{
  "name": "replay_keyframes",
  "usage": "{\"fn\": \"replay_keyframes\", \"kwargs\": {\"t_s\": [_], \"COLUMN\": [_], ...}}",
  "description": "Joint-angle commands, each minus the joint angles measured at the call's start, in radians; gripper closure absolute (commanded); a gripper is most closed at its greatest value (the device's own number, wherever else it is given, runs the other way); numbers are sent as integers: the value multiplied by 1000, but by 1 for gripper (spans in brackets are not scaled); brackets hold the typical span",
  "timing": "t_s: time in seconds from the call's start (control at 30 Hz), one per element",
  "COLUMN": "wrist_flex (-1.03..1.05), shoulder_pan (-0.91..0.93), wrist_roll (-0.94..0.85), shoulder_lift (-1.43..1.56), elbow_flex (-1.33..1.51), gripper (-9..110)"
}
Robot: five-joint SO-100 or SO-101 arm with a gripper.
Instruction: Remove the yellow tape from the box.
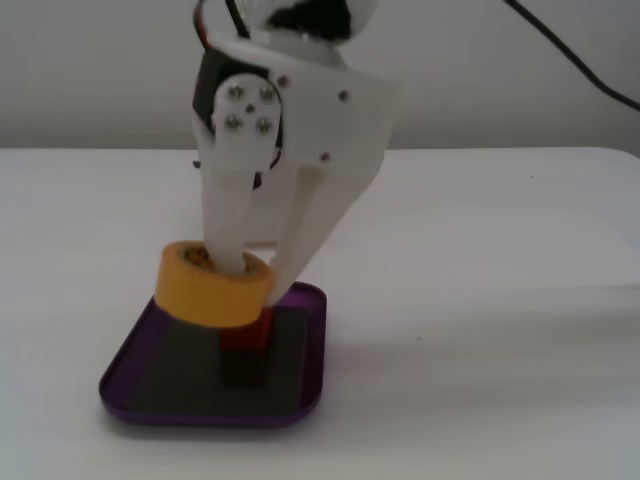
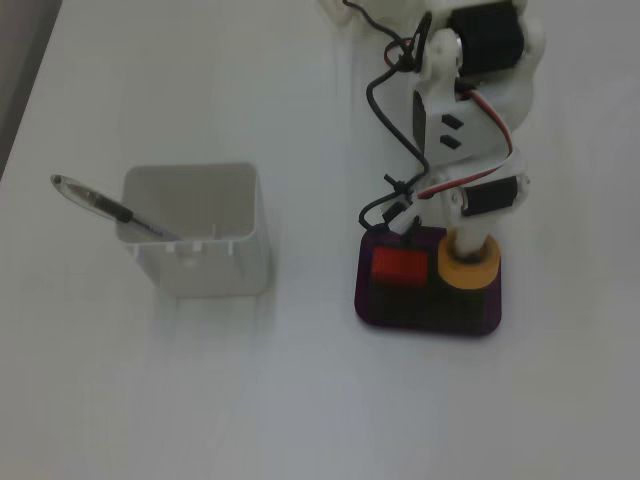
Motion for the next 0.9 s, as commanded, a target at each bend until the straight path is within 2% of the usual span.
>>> {"fn": "replay_keyframes", "kwargs": {"t_s": [0.0, 0.13, 0.23, 0.43, 0.6, 0.87], "wrist_flex": [181, 354, 408, 391, 267, -117], "shoulder_pan": [5, 3, 6, 124, 224, 239], "wrist_roll": [18, 25, 63, 67, 67, 57], "shoulder_lift": [144, 258, 339, 451, 540, 770], "elbow_flex": [-196, -291, -295, -17, 341, 1008], "gripper": [102, 102, 102, 102, 102, 102]}}
